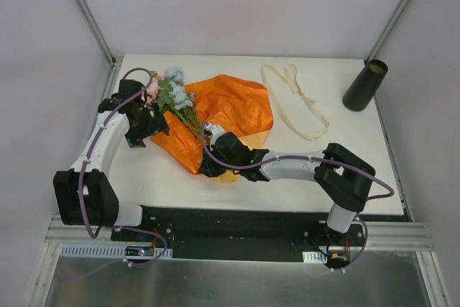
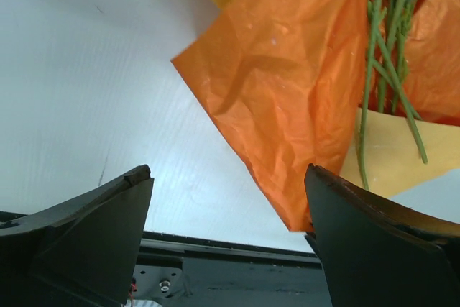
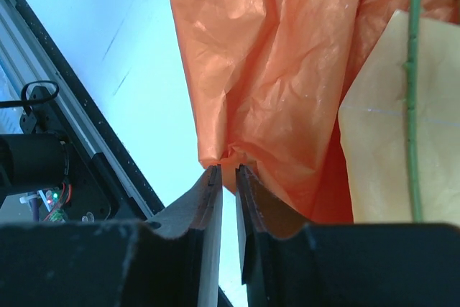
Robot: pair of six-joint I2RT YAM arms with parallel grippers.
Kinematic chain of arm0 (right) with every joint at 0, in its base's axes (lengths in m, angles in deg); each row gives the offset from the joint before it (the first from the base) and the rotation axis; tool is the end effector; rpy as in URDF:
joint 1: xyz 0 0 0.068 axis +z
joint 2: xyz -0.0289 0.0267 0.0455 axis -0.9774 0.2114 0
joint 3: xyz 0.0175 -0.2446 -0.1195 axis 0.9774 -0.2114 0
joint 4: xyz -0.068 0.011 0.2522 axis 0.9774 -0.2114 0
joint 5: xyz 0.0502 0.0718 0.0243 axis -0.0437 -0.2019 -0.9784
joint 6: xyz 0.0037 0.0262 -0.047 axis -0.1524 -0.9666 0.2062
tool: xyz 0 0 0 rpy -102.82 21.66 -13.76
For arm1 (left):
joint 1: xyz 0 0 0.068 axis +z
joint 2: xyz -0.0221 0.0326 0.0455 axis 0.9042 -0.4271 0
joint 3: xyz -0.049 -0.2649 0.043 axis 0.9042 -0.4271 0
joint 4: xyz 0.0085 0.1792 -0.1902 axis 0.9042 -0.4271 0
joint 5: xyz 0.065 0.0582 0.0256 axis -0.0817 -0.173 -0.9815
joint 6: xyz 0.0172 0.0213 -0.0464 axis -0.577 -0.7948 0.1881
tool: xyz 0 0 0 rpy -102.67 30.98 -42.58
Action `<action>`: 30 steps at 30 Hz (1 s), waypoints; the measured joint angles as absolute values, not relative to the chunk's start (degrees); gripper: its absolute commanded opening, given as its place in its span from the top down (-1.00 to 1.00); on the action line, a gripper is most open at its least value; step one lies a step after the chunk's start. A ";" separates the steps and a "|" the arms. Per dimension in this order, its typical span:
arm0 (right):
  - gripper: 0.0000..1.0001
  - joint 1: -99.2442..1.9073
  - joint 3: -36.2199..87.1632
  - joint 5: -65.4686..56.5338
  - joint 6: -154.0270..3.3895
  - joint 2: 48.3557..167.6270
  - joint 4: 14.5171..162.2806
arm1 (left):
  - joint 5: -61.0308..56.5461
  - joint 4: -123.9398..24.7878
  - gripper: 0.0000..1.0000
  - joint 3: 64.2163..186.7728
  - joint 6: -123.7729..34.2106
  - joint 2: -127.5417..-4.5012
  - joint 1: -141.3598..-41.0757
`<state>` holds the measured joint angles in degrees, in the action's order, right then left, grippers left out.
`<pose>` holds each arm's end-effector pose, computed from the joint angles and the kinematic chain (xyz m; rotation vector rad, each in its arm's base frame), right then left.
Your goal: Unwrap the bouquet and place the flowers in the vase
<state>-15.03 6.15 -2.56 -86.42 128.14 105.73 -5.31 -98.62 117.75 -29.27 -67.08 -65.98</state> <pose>0.1725 0.3427 0.1901 -0.9026 2.0134 0.9390 0.2666 -0.0091 0.2840 -0.5540 2.5641 -0.2936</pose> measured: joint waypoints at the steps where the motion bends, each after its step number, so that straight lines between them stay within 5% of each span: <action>1: 0.59 -15.08 6.09 -2.04 -86.04 127.62 105.70 | -5.53 -98.09 -0.80 117.95 -29.73 -68.31 -65.60; 12: 0.58 -16.83 5.28 2.77 -81.94 123.07 105.24 | 6.60 -91.99 -0.82 119.98 -36.59 -78.40 -57.49; 18: 0.58 -18.09 5.28 2.68 -81.35 123.05 105.09 | 11.76 -89.68 -0.65 119.93 -39.13 -81.86 -57.60; 22: 0.58 -18.18 5.28 2.07 -81.26 123.05 105.11 | 13.72 -88.72 -0.33 119.91 -39.48 -82.25 -57.60; 30: 0.58 -18.81 3.09 1.59 -81.59 120.45 105.49 | 11.69 -90.64 0.63 118.25 -37.25 -78.78 -57.60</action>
